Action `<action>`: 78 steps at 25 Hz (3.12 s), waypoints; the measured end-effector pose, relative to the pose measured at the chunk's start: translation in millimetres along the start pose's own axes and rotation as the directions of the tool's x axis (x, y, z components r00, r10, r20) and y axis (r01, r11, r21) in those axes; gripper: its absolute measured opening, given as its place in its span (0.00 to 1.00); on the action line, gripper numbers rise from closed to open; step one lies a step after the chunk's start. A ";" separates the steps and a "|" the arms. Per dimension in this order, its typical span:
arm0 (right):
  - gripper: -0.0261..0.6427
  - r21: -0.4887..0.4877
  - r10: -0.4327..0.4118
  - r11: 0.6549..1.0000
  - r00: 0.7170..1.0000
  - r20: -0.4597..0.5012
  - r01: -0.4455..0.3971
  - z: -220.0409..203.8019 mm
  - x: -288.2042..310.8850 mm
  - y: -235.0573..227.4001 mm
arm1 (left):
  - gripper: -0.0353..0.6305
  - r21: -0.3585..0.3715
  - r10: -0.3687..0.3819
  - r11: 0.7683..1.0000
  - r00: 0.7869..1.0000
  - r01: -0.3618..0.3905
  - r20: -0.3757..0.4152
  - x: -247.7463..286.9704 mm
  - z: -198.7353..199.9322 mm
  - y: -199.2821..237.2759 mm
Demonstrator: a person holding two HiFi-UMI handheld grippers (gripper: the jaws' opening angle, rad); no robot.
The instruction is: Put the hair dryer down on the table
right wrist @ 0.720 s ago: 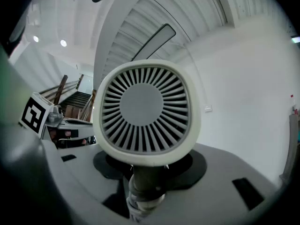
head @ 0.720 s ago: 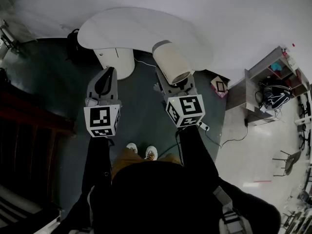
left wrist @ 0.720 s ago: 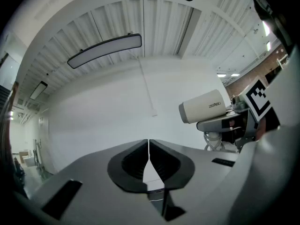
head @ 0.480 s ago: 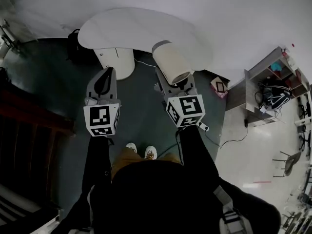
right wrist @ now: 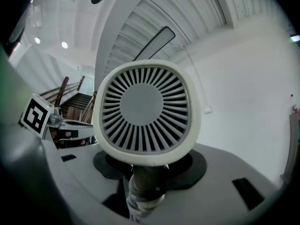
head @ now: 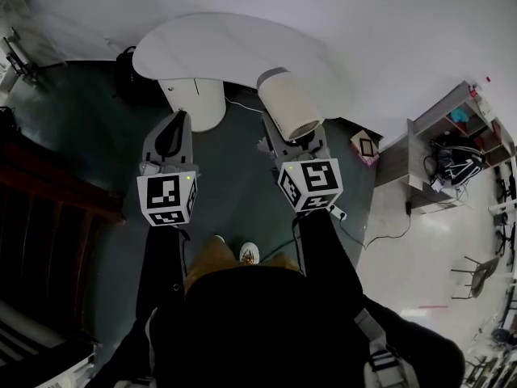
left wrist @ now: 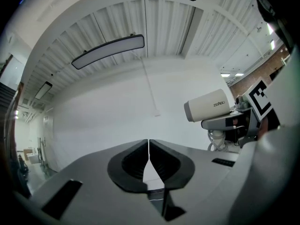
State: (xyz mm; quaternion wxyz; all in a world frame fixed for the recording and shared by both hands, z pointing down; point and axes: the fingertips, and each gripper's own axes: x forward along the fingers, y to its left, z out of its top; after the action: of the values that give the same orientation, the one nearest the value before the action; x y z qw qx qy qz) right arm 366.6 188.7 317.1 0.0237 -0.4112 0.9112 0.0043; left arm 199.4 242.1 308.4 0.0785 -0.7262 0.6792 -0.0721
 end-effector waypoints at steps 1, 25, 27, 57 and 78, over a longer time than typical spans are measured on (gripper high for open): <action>0.36 0.004 -0.001 1.000 1.000 0.002 0.001 0.5 0.7 -1.5 | 0.09 0.000 0.006 1.000 1.000 -0.006 0.001 0.0 0.8 2.2; 0.36 0.006 -0.001 1.000 0.999 -0.032 0.001 -12.7 168.8 18.8 | 0.09 0.013 0.006 1.000 0.999 -0.006 0.041 109.6 -10.9 134.8; 0.36 0.006 -0.004 1.000 1.000 -0.028 0.004 -9.7 192.0 24.1 | 0.09 0.014 0.000 1.000 0.999 -0.001 0.041 122.4 -11.8 154.4; 0.36 0.005 -0.052 0.999 0.998 -0.022 0.052 -15.7 352.0 39.9 | 0.09 -0.011 -0.059 0.998 0.998 0.059 0.014 209.7 -59.2 279.2; 0.36 0.042 0.112 0.993 0.993 -0.022 -0.111 -45.0 532.5 28.2 | 0.09 0.007 0.044 0.999 0.999 -0.044 -0.029 326.0 -94.8 366.9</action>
State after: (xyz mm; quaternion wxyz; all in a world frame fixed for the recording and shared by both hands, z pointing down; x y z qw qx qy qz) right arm -8.1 -192.9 336.9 0.0208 -0.3592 0.9328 -0.0178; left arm -156.5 -108.5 322.6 0.0725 -0.7098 0.6957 -0.0829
